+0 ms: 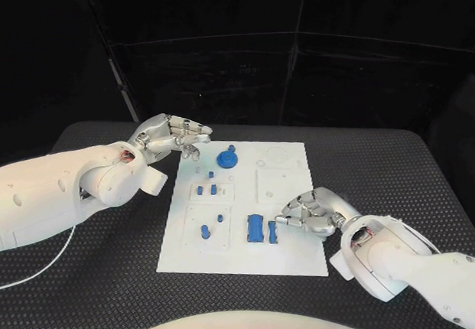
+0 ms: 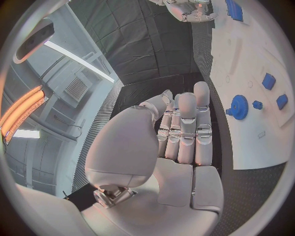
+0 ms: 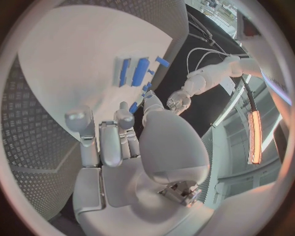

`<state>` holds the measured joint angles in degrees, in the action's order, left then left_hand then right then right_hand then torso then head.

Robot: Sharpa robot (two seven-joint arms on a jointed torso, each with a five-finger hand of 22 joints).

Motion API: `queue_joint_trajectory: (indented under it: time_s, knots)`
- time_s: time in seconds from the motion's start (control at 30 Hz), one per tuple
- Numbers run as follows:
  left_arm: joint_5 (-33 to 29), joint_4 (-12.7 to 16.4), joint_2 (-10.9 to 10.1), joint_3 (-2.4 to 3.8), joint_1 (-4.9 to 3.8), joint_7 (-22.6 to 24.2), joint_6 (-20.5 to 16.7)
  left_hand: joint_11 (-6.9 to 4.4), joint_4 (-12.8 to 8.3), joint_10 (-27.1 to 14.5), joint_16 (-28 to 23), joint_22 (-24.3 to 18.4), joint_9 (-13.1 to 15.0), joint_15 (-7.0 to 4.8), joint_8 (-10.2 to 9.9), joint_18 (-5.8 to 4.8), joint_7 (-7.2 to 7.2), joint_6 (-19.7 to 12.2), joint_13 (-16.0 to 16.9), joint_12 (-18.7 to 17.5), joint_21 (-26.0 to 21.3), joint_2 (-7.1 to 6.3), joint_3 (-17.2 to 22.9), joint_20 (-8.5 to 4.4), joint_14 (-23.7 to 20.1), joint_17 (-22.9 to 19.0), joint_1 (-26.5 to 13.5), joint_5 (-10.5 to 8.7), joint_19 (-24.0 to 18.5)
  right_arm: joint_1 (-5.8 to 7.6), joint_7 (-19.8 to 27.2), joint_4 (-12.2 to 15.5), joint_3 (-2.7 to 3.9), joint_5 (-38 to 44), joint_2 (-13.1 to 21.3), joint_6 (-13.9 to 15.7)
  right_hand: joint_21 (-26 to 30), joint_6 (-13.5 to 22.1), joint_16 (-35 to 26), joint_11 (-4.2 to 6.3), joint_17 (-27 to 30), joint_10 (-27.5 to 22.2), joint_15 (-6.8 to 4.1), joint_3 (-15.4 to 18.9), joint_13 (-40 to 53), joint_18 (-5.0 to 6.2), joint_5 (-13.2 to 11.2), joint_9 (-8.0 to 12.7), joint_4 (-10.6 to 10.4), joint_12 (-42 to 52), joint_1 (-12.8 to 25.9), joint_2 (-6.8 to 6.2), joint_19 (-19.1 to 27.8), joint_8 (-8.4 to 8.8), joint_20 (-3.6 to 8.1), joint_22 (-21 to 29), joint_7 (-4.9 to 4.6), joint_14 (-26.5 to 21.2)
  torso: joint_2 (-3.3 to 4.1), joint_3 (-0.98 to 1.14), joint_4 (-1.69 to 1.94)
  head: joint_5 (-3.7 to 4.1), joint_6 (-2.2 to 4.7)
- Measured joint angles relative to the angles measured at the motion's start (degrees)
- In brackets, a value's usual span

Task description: Assemble the parts on the task board

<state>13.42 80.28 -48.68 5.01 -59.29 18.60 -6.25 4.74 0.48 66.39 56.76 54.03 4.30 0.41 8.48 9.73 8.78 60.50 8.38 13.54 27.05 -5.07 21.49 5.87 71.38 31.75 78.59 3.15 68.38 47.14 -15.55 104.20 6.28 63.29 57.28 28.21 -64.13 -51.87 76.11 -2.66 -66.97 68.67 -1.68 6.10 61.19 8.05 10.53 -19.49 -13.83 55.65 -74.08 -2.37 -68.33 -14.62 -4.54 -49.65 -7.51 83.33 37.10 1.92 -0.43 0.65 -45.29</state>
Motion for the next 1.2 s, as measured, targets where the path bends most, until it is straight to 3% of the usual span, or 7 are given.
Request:
queue_joint_trajectory:
  time_s: [0.07, 0.13, 0.23, 0.4, 0.63, 0.93, 1.2]
  knots:
    - [-0.6, -0.3, 0.07, 0.0, 0.02, 0.08, -0.19, 0.16, 0.7, -1.06, -2.34, -0.64, -0.11, 0.48, 0.0, -0.01, 0.18, -0.49, 0.01, 0.0, -1.45, -0.45, -1.09, 0.56, -3.21, -2.11, -1.28, 0.0, -1.67, 1.55, 4.34, -2.65, 0.12, -5.79, -0.74, 0.23, 9.24, 0.66, -9.96, -0.62, 12.25, -7.22, 0.76, 0.49, -7.23, 1.8, -0.4, 0.3, 0.37, -8.91, -1.18, 0.89, 6.88, 0.34, -0.65, 10.73, -0.66, -4.91, -0.25, -0.07, 0.09, 0.09, 0.35]
    - [-1.72, -0.72, 0.29, -0.01, 0.02, 0.33, -0.68, 1.15, 1.47, -3.65, -6.81, -2.54, -0.26, 1.79, -0.01, -0.02, 0.72, -1.41, -0.42, -0.52, -5.09, -0.87, -2.57, 1.55, -9.79, -4.37, -2.26, 0.0, -6.63, 3.36, 9.19, -6.26, 0.15, -12.32, -2.13, 0.24, 17.16, 2.06, -25.1, -2.5, 27.08, -14.59, 2.57, 1.03, -12.55, 1.77, -3.08, 1.08, 0.48, -16.18, -2.13, 1.84, 12.75, 1.33, -2.02, 16.58, -2.06, -14.32, -0.54, -0.12, 0.15, 0.09, 0.74]
    - [-3.46, -1.42, 0.61, -0.01, 0.02, 0.89, -1.64, 2.68, 2.47, -6.57, -14.83, -6.71, -0.37, 4.15, -0.63, -0.03, 1.28, -3.36, -1.48, -1.72, -11.77, -0.7, -4.59, 3.47, -17.85, -8.42, -2.61, 0.18, -14.87, 5.37, 15.04, -11.0, 0.18, -20.03, -4.38, -0.05, 27.38, 3.22, -37.98, -5.03, 35.01, -21.46, 5.54, 1.76, -20.93, 1.76, -3.71, 2.77, 2.06, -24.86, -4.44, 3.2, 18.43, 2.38, -4.43, 22.96, -3.76, -21.89, -0.93, -0.18, 0.22, 0.08, 1.57]
    - [-6.52, -2.88, 1.36, 0.0, 0.02, 2.69, -4.31, 5.21, 3.65, -9.1, -29.37, -15.14, -0.47, 8.0, -2.19, -0.9, 0.57, -5.84, -3.55, -4.23, -22.19, -0.01, -8.33, 7.15, -24.33, -15.68, -2.92, -0.11, -26.27, 7.56, 24.17, -19.13, 0.23, -30.91, -8.74, -1.36, 39.89, 2.05, -54.05, -6.88, 45.78, -21.55, 9.03, 3.19, -34.53, 1.76, -3.91, 6.29, 4.64, -33.44, -6.46, 5.23, 23.82, 5.11, -7.96, 30.76, -4.43, -30.73, -1.56, -0.21, 0.39, 0.42, 3.51]
    - [-8.92, -4.02, 2.37, 0.01, 0.03, 4.75, -7.9, 6.34, 5.07, -16.62, -43.82, -31.18, -0.82, 9.91, -4.96, -0.89, 1.12, -13.83, -4.82, -9.81, -24.23, 1.8, -13.33, 10.8, -29.53, -22.65, -2.77, -0.11, -44.7, 8.56, 32.04, -26.46, 0.77, -38.99, -13.9, -3.57, 50.31, 1.68, -66.9, -7.9, 56.74, -20.76, 11.72, 6.33, -47.99, 1.75, -7.19, 10.84, 6.48, -42.99, -4.97, 6.71, 25.95, 10.21, -11.59, 37.75, -4.48, -34.02, -2.11, -0.24, 0.65, 0.52, 5.8]
    - [-9.1, -2.69, 2.43, -0.73, 0.1, 4.69, -9.26, 3.11, 1.05, -31.58, -48.39, -39.09, -3.35, 6.93, -7.34, -2.66, -1.56, -28.08, -7.41, -12.45, -26.23, 4.38, -16.6, 5.9, -41.68, -25.62, -24.08, -2.19, -52.58, 8.88, 32.41, -25.15, -0.44, -40.26, -13.66, -2.82, 55.14, 15.69, -70.35, -5.16, 60.44, -33.91, 9.12, 3.02, -52.73, 0.35, -9.5, 13.67, 9.53, -47.55, 17.55, 3.58, 38.15, 13.52, -7.18, 41.73, -1.34, -47.89, -2.71, -0.49, 0.67, 0.27, 7.01]
    - [-9.92, 2.47, 3.11, -2.65, -0.3, 5.56, -16.09, 0.89, -0.11, -41.37, -50.73, -43.3, -4.01, 4.6, -8.02, -3.55, -4.32, -37.19, -8.1, -13.11, -26.53, 4.89, -20.09, 2.43, -50.01, -29.32, -39.43, -2.71, -56.86, 11.15, 35.62, -19.46, -3.68, -47.08, -13.12, 2.53, 57.63, 25.76, -74.16, -2.96, 63.64, -43.56, 6.82, 0.49, -55.06, -1.43, -10.16, 17.41, 12.67, -49.8, 33.27, 2.69, 46.53, 14.18, -3.91, 43.93, 1.11, -57.74, -4.94, -1.49, 0.49, -0.52, 10.33]
